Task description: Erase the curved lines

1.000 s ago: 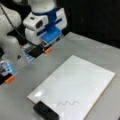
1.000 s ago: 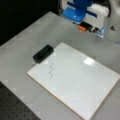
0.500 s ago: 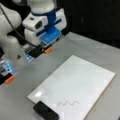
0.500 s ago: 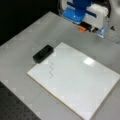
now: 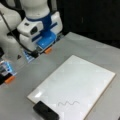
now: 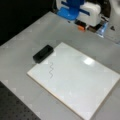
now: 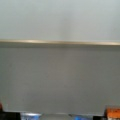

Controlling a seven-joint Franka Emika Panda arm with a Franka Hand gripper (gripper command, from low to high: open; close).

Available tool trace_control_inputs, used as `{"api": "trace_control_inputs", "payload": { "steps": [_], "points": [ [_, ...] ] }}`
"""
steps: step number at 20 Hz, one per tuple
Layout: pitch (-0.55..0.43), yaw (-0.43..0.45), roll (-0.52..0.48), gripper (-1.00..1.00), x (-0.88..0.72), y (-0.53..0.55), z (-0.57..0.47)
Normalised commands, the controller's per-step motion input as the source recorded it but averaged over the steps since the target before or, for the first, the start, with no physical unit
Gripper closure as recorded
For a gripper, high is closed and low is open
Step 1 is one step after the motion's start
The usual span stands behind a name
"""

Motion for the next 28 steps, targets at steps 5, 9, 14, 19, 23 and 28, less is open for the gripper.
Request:
{"api": "trace_control_inputs", "payload": {
  "steps": [5, 9, 14, 19, 23, 28],
  "points": [
    [0.129, 0.176, -0.071, -1.0, 0.34, -0.41, 0.05],
    [0.126, 0.203, -0.143, -1.0, 0.37, -0.47, 0.02],
    [0.131, 0.19, -0.136, -1.0, 0.37, -0.55, 0.03],
    [0.133, 0.17, -0.076, -1.0, 0.35, -0.55, 0.02],
    [0.118, 0.133, -0.049, -1.0, 0.28, -0.43, -0.02],
    [0.08, 0.141, -0.02, -1.0, 0.25, -0.32, -0.06]
  ]
}}
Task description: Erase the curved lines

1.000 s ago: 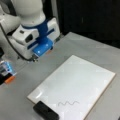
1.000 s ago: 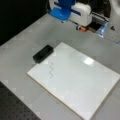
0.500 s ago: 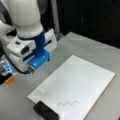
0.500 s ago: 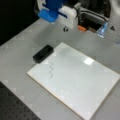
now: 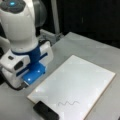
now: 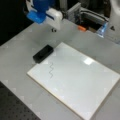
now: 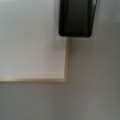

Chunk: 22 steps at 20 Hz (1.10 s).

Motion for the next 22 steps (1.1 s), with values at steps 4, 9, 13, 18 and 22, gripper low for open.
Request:
{"api": "trace_control_inputs", "payload": {
  "steps": [4, 9, 13, 18, 22],
  "points": [
    [0.05, 0.143, 0.001, -1.0, 0.24, -0.23, -0.03],
    [0.026, 0.142, 0.009, -1.0, 0.27, -0.24, -0.03],
    [0.027, 0.143, 0.03, -1.0, 0.24, -0.23, -0.07],
    [0.029, 0.119, 0.057, -1.0, 0.21, -0.2, -0.07],
    [0.039, 0.067, 0.084, -1.0, 0.17, -0.14, 0.02]
  ]
}}
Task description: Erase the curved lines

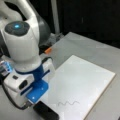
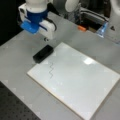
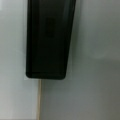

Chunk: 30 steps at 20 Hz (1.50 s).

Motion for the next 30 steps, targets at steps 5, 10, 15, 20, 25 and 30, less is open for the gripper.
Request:
{"api": "trace_control_inputs", "payload": {
  "steps": [5, 10, 15, 20, 25, 30],
  "points": [
    [0.041, 0.053, 0.113, -1.0, 0.19, -0.11, 0.04],
    [0.066, 0.083, 0.152, -1.0, 0.27, -0.15, 0.02],
    [0.092, 0.042, 0.192, -1.0, 0.3, -0.17, 0.02],
    [0.102, -0.01, 0.214, -1.0, 0.3, -0.18, 0.06],
    [0.097, -0.033, 0.198, -1.0, 0.29, -0.15, 0.05],
    [0.094, -0.039, 0.135, -1.0, 0.29, -0.11, 0.01]
  ]
}}
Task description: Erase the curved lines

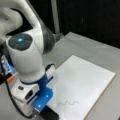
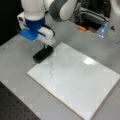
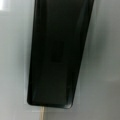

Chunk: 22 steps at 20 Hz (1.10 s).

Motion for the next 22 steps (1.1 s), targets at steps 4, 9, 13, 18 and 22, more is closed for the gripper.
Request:
{"api": "trace_control_inputs", "payload": {
  "steps": [4, 9, 13, 18, 22],
  "points": [
    [0.066, -0.051, 0.097, -1.0, 0.32, -0.14, -0.06],
    [0.055, -0.082, 0.081, -1.0, 0.26, -0.14, -0.07],
    [0.044, -0.098, 0.096, -1.0, 0.18, -0.13, -0.03],
    [0.052, -0.125, 0.1, -1.0, 0.14, -0.11, -0.05],
    [0.048, -0.142, 0.12, -1.0, 0.09, -0.1, -0.07]
  ]
}}
